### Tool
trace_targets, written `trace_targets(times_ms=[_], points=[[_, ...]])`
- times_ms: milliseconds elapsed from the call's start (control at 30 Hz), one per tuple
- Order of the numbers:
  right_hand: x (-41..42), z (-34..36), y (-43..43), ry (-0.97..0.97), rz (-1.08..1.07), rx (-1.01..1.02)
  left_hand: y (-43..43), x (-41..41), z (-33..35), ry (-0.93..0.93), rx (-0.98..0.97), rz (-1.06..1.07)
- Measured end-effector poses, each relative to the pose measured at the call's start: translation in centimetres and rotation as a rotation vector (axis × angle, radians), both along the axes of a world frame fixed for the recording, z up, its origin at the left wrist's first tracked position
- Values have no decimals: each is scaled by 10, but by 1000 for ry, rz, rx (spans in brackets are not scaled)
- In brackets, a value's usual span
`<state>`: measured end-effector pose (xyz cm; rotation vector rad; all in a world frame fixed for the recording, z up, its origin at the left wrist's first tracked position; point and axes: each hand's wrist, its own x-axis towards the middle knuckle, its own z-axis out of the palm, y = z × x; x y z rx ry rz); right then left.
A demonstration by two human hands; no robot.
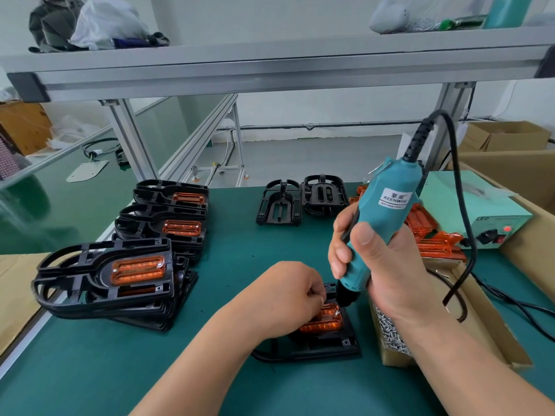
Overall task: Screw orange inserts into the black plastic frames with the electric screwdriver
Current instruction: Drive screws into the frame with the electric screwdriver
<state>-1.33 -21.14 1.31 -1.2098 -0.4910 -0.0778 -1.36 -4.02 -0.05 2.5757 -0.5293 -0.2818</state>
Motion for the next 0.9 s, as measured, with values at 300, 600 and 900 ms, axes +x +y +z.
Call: trace_targets(times_ms=[300,600,900], points=[[5,-7,1,7,-34,-21,0,-1,2,-1,-5,-13],[5,-6,9,-21,-10,-101,0,-2,4,25,23,-43],[12,-8,18,-2,18,-120,2,3,-2,73,45,-42]])
